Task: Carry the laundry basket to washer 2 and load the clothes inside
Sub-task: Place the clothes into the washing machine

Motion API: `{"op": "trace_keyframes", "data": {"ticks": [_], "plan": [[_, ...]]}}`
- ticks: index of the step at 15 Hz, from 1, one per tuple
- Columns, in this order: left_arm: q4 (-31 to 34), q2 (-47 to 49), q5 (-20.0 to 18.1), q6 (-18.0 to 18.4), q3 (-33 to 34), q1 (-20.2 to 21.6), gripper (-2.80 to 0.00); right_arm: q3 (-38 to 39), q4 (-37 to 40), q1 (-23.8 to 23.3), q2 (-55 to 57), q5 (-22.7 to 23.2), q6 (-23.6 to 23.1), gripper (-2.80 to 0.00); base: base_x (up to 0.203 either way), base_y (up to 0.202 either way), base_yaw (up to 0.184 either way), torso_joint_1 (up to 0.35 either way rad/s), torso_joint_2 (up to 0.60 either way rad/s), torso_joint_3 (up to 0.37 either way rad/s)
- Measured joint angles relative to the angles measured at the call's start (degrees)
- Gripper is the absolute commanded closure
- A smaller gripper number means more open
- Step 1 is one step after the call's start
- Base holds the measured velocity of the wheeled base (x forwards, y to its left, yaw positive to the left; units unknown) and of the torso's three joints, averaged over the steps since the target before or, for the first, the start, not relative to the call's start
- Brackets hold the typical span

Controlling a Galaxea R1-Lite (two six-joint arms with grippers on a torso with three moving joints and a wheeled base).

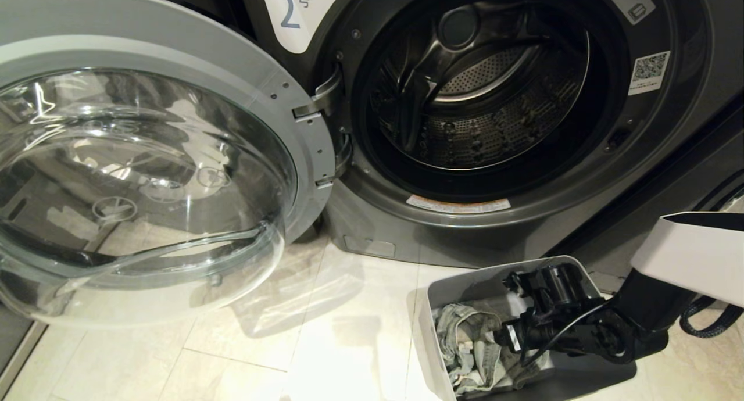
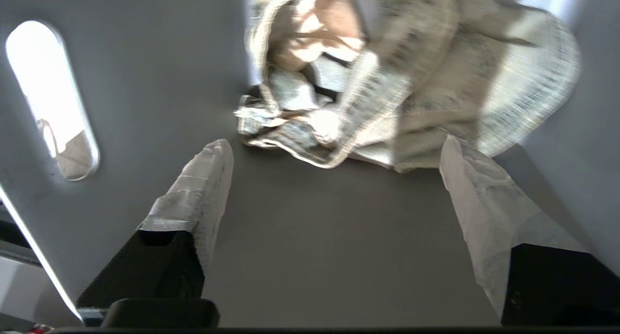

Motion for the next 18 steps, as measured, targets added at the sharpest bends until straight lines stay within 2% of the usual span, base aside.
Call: {"op": "trace_keyframes", "data": {"ticks": [3,14,18], "plan": [[0.0,0.0,0.0,0.0,0.0,0.0,0.0,0.1,3.2,-4.0,-2.4,-0.1,0.1,-2.8,0.0,0.0,0.0,0.0,0.0,0.0],[0.0,0.0,0.0,0.0,0.0,0.0,0.0,0.3,3.2,-8.2,-4.1,0.4,0.1,-2.8,0.0,0.0,0.0,0.0,0.0,0.0],[0.0,0.0,0.0,-0.1,0.0,0.0,0.0,0.0,2.0,-8.6,-1.7,2.2,0.1,-2.8,0.0,0.0,0.0,0.0,0.0,0.0]]}}
